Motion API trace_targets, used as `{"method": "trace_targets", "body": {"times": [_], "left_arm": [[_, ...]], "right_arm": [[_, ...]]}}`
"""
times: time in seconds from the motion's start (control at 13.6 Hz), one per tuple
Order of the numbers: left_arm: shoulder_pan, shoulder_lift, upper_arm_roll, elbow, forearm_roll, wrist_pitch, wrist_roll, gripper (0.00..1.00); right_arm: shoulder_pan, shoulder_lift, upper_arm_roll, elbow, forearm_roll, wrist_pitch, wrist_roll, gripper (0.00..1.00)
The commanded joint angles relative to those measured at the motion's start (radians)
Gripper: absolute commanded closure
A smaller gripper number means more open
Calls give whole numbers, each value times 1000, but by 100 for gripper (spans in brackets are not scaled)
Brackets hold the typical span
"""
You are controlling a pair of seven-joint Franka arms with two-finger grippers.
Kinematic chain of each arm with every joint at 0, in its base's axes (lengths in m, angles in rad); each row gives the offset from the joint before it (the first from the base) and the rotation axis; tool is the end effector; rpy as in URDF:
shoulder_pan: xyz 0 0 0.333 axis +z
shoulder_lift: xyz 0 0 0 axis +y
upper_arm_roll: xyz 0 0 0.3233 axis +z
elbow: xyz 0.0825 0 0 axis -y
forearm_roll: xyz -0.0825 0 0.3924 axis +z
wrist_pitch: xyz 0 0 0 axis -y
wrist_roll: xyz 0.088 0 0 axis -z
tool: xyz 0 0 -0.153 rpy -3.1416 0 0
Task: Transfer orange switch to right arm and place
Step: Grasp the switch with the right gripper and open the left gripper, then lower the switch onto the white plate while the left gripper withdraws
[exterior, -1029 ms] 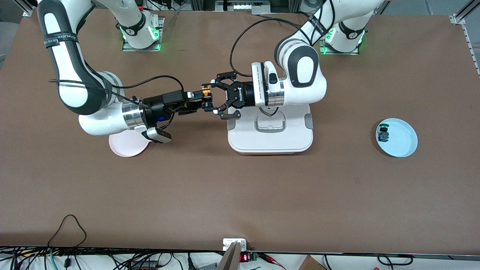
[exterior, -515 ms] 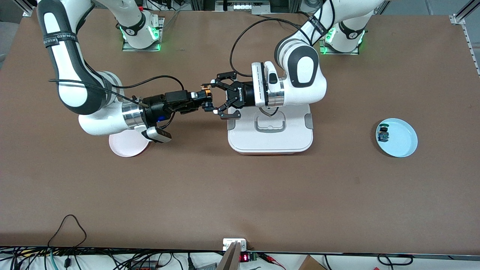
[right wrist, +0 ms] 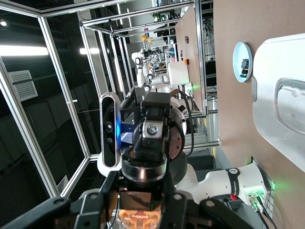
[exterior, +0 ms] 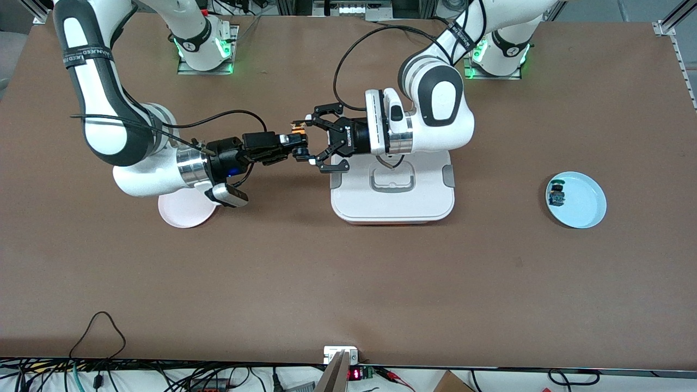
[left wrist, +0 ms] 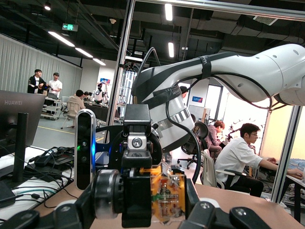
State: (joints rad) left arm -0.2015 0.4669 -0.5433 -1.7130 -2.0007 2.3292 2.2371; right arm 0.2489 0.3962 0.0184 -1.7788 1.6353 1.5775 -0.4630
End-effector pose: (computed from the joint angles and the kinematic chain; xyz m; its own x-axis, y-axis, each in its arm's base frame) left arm 0.5455 -0.4961 0.4013 0.1756 0.0805 0.9812 -0.9738 -0.1323 0.1851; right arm 0.5869 0.3169 0.4030 0.9634 0.2274 -0.1420 -0.1510 0.0228 -0.9883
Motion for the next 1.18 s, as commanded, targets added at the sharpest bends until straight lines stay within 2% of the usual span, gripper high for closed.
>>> {"method": "trace_targets", "body": {"times": [0.0,0.37,0.51,0.66,0.88,1.1], "left_arm": [[0,-10,5,-4,-33,6,29,0],[42,-30,6,-17,-16,1,4,0],[50,-31,6,-17,-12,-10,-28,0],[79,-30,6,-19,43,-56,-57,0],[161,-31,6,-30,201,-184,-147,0],[246,-45,6,-25,451,-274,-288,0]], "right_arm": [[0,-34,5,-25,0,-11,6,96],[0,-37,5,-25,-3,-8,3,100],[-3,-39,5,-24,-31,-1,1,100],[-5,-40,5,-22,-32,-2,1,100],[-7,-42,5,-19,-34,-4,0,100],[-22,-60,3,-16,-93,-1,0,100]]}}
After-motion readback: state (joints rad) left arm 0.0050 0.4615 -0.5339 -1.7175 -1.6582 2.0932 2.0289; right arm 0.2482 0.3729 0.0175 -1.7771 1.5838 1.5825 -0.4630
